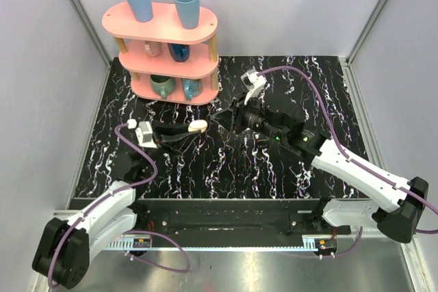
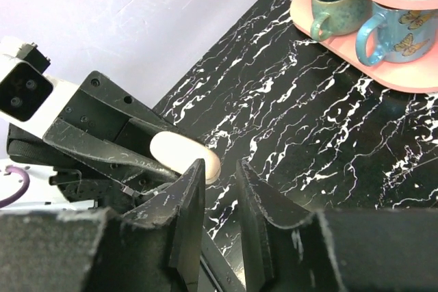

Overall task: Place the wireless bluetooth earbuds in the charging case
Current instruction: Close the charging case, then place the charging case at the center of the board.

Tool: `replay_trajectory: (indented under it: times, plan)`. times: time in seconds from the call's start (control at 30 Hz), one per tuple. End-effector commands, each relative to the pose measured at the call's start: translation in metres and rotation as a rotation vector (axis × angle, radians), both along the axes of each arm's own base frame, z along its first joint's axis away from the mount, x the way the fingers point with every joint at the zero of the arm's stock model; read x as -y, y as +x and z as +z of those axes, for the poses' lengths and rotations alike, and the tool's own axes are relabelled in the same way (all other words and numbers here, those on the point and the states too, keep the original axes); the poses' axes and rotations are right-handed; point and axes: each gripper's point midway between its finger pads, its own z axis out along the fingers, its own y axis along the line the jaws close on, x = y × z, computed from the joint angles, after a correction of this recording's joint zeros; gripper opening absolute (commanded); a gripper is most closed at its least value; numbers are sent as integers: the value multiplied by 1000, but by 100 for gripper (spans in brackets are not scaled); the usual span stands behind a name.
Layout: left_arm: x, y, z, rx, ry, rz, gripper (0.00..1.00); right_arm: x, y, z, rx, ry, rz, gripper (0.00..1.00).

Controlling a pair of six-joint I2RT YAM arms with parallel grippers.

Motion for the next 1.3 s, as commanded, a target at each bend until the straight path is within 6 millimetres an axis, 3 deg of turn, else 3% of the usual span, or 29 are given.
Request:
replay_trajectory:
  times: [0.0,0.27,0.4,0.6,0.97,1.27]
  plan:
    - [-7,27,7,-99,-18,101,0,10,8,1,14,3,-84,33]
    - [-8,68,-27,-414,-41,188,0,21,13,-4,4,5,-150,34]
    - [-14,72,-40,-506,-109,203,0,26,14,-6,3,6,-167,34]
    - [-27,90,-78,-708,-153,290,0,25,13,-7,-2,5,-163,35]
    - [-26,92,-170,-1018,-171,271,0,18,12,-15,-19,-3,-136,35]
    - [-32,101,-211,-1107,-141,340,0,18,12,-15,-19,-3,-135,35]
